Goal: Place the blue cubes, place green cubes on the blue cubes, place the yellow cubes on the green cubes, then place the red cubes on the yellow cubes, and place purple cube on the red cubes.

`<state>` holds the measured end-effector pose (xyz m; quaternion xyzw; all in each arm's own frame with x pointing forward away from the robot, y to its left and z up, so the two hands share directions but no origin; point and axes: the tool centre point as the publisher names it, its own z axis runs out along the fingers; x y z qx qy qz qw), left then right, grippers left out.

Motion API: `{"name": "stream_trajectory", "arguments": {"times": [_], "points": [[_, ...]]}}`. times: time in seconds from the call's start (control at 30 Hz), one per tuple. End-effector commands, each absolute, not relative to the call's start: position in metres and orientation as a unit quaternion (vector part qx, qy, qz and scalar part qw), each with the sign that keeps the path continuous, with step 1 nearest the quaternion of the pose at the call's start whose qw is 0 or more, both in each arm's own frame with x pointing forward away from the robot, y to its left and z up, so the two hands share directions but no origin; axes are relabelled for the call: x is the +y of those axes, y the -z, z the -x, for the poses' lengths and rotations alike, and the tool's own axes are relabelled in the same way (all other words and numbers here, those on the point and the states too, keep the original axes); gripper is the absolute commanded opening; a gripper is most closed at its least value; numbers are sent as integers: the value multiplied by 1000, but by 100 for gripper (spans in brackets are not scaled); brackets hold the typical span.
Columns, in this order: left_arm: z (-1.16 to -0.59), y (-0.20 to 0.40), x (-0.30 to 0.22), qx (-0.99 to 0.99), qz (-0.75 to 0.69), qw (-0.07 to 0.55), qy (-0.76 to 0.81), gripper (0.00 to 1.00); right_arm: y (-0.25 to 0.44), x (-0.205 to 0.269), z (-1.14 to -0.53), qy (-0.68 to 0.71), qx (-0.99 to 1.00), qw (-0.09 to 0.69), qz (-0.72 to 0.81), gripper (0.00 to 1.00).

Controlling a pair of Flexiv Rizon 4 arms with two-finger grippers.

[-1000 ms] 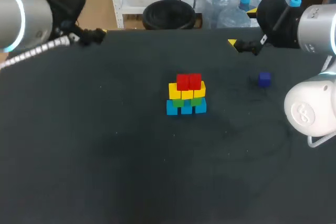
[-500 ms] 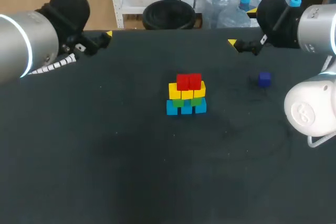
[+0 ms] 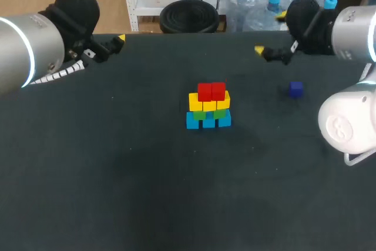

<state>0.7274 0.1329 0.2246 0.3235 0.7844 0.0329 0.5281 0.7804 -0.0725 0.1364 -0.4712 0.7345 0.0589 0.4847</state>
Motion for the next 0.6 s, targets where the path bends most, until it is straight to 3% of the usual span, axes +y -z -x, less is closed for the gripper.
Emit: {"name": "stream_trajectory", "arguments": {"times": [0.03, 0.23, 0.6], "points": [[-728, -224, 133, 784, -323, 529, -33, 100, -123, -82, -781, -47, 739, 434, 513, 100], [-728, -224, 133, 784, -323, 529, -33, 100, -96, -117, -786, -12, 726, 365, 583, 100], [-728, -224, 133, 784, -323, 529, -33, 100, -67, -149, -805, -77, 748, 243, 613, 100]]}}
